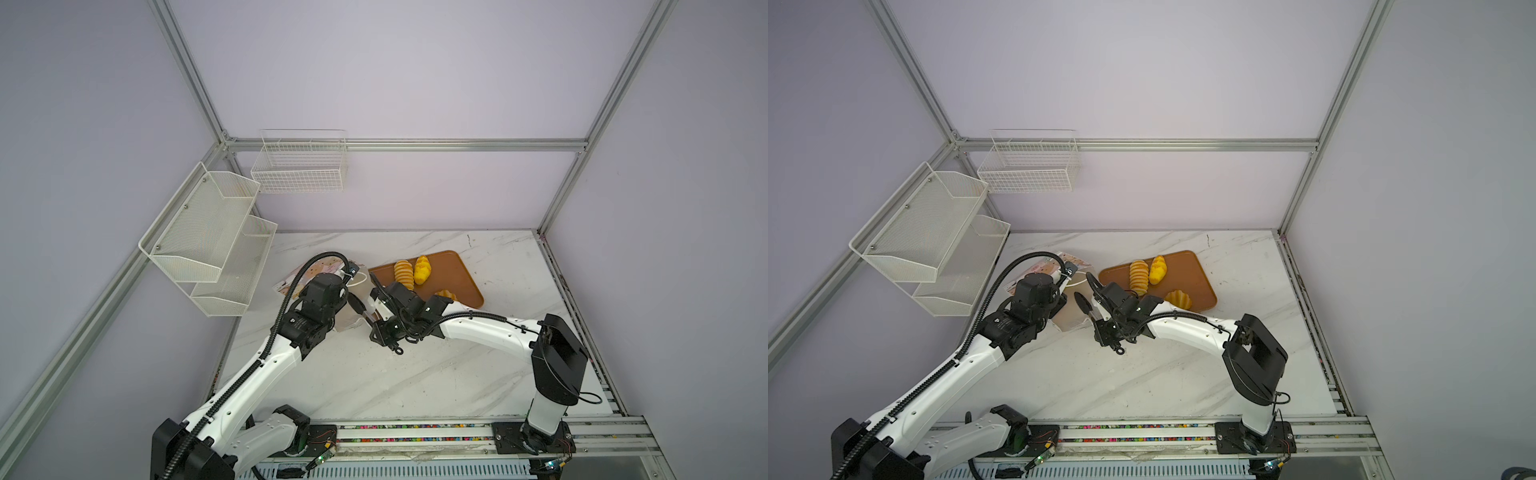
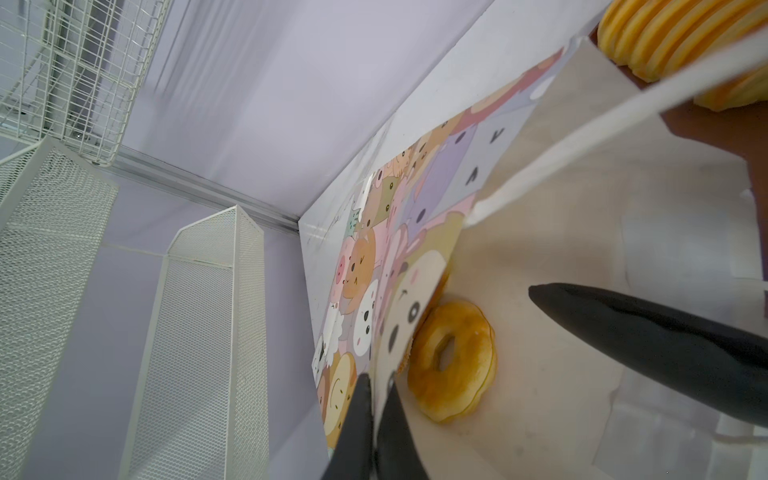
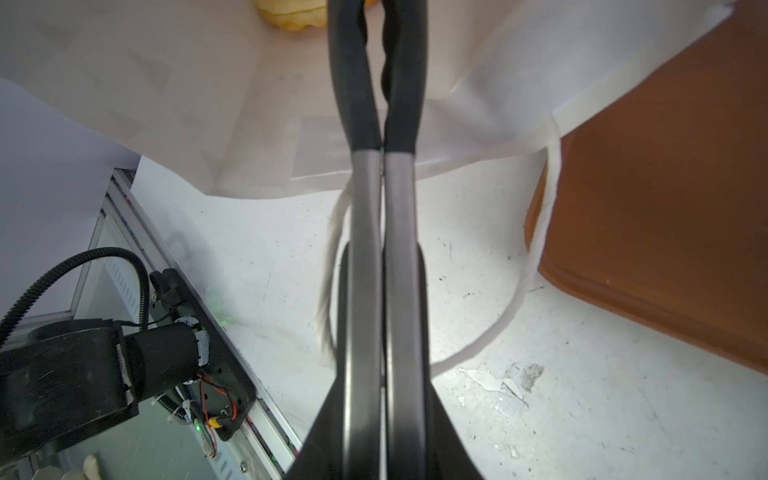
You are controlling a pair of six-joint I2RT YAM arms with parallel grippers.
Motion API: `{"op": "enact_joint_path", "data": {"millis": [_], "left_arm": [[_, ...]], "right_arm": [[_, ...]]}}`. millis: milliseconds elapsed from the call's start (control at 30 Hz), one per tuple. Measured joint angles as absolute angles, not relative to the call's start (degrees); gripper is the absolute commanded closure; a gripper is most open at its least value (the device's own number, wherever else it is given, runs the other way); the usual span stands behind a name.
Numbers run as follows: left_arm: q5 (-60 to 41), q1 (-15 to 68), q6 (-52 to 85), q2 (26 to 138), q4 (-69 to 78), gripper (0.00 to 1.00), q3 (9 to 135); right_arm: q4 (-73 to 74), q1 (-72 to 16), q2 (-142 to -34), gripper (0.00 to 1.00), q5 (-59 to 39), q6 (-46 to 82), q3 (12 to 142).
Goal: Take the fake bread out of the paper bag
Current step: 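Insert the closed tongs down into the bag opening with the right gripper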
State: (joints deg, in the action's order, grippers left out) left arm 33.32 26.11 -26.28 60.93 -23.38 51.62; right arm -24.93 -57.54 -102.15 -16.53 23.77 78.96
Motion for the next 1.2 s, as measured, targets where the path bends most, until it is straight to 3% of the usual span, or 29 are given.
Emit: {"op": "enact_joint_path", "data": {"millis": [500,833,1200], "left_arm": [[30.85,26.11,-19.62,59.94,-23.46,1.00,50.94],[27.22,26.11,-15.99,56.64,-24.08,1.00,50.74],[23.73,26.11,-12.23,57.52,-24.18,1.00,50.74]], "right_arm": [[-26.20,-56.62,-100.77,0.88,-25.71,29.50,80.40],[-17.98,-55.24,-102.30,0.78,-26.46,39.27,81.17],[-9.98,-54.98,-112.25,0.65,-24.40,49.91,83.92]]}}
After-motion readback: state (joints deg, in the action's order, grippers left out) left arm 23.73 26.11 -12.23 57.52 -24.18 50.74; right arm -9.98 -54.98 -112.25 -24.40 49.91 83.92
